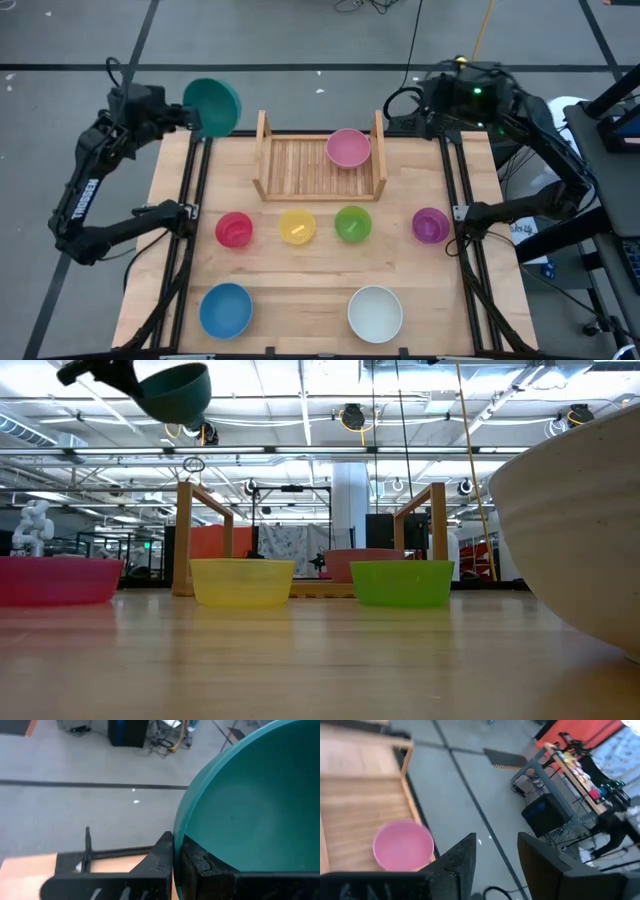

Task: Place and stack bowls onto a shelf
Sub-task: Stack the dark green bowl into the pink bowl on the shelf

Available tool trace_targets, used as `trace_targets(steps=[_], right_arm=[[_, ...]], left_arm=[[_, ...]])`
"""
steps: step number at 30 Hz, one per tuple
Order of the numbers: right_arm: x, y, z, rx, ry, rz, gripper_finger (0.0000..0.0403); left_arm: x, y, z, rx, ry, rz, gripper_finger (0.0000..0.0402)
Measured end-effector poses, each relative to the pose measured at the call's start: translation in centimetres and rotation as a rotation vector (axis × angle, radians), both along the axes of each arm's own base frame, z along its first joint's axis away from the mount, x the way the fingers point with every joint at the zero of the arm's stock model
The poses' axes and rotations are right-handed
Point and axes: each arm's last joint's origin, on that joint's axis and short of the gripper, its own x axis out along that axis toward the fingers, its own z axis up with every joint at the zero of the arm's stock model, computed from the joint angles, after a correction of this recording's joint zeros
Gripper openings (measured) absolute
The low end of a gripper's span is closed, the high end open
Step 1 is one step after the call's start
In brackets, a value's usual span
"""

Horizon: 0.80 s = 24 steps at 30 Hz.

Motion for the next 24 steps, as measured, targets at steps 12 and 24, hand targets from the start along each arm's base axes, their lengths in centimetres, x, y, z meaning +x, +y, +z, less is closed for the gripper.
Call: trace_targets(steps=[12,24], right_arm=[[-3.3,1.4,1.2,-0.05,-0.068,-0.116,0.0139],[-4.8,2.3,1.7,-0.062,-0.109,-0.116,0.0139]], left_arm=[[6.3,4.9,0.9,-0.012,0.078,-0.216,0.0007],[12.1,7.2,0.7,0.047,-0.004,-0.455,0.0007]])
